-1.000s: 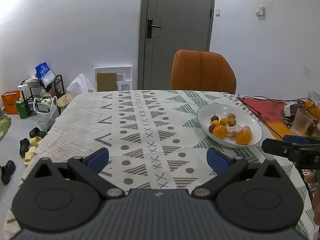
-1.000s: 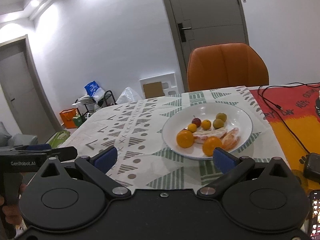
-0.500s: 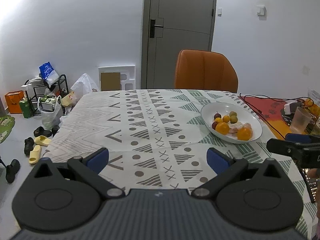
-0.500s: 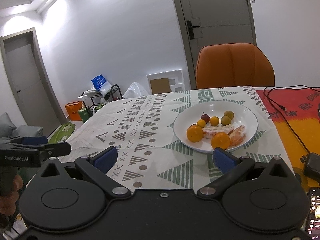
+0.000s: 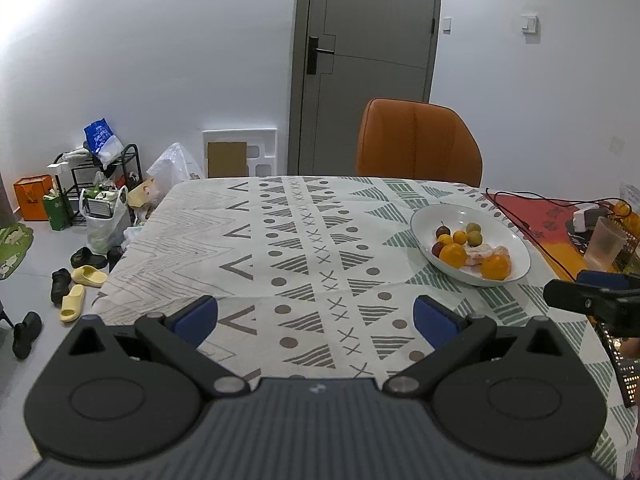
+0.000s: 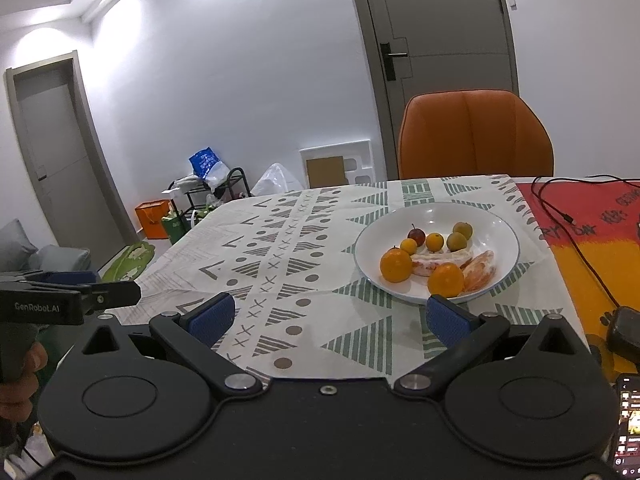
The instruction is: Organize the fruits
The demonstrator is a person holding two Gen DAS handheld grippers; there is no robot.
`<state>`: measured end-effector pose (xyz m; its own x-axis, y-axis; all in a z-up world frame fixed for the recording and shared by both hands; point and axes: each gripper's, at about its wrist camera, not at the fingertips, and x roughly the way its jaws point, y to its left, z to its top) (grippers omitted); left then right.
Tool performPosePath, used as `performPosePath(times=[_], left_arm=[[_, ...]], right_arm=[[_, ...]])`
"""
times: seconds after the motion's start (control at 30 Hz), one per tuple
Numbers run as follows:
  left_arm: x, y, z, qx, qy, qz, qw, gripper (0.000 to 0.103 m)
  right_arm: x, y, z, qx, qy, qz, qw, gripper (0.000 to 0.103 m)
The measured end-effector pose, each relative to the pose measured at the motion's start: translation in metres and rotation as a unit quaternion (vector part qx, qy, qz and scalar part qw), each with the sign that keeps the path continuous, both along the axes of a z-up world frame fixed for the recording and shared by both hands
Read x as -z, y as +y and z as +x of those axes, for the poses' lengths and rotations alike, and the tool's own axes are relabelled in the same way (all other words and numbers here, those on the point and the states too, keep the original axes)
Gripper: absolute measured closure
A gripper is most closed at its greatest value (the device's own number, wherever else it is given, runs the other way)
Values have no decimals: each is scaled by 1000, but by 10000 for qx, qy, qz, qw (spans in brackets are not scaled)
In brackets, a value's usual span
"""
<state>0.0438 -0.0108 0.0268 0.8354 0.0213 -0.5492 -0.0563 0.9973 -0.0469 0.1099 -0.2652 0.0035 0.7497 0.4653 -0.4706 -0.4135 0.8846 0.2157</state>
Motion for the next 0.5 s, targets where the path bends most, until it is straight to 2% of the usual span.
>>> performPosePath(times=[0.5], left_arm=[[0,0,3,16,29,-90,10000,0]], right_arm=[[8,-1,5,-11,101,59,9999,0]])
